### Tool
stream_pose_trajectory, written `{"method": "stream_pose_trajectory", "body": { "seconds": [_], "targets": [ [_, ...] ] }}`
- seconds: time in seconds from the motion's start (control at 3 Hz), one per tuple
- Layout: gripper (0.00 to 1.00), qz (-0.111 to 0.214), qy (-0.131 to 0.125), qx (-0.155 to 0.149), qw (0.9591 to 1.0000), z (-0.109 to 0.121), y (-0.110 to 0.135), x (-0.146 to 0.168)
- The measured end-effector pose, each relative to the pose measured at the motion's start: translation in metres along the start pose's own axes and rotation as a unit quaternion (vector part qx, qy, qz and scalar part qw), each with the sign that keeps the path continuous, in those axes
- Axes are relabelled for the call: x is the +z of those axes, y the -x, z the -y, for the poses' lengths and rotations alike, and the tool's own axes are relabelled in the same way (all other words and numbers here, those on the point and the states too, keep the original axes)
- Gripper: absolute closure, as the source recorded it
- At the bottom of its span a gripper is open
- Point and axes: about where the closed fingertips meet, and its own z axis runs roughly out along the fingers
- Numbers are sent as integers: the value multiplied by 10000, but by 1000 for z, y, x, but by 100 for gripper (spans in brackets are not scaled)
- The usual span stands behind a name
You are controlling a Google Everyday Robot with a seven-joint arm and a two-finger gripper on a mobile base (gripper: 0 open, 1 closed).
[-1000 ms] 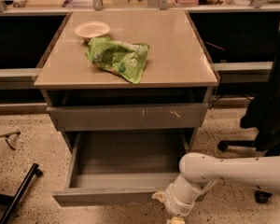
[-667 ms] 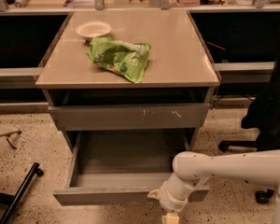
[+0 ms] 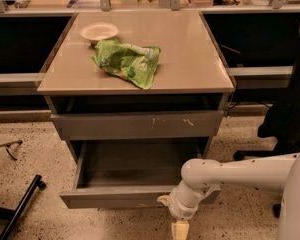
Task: Close middle drawer
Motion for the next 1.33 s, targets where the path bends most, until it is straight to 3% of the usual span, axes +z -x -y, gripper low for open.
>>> {"method": "stream_pose_trajectory", "body": {
  "seconds": [0.33, 0.67, 1.0, 1.33],
  "targets": [
    [0, 72, 28, -258, 9996, 24, 0, 7],
    [0, 126, -84, -555, 9983, 76, -6, 7],
    [0, 147, -224, -554, 9981, 90, -4, 0],
    [0, 147, -225, -554, 9981, 91, -4, 0]
  ]
}}
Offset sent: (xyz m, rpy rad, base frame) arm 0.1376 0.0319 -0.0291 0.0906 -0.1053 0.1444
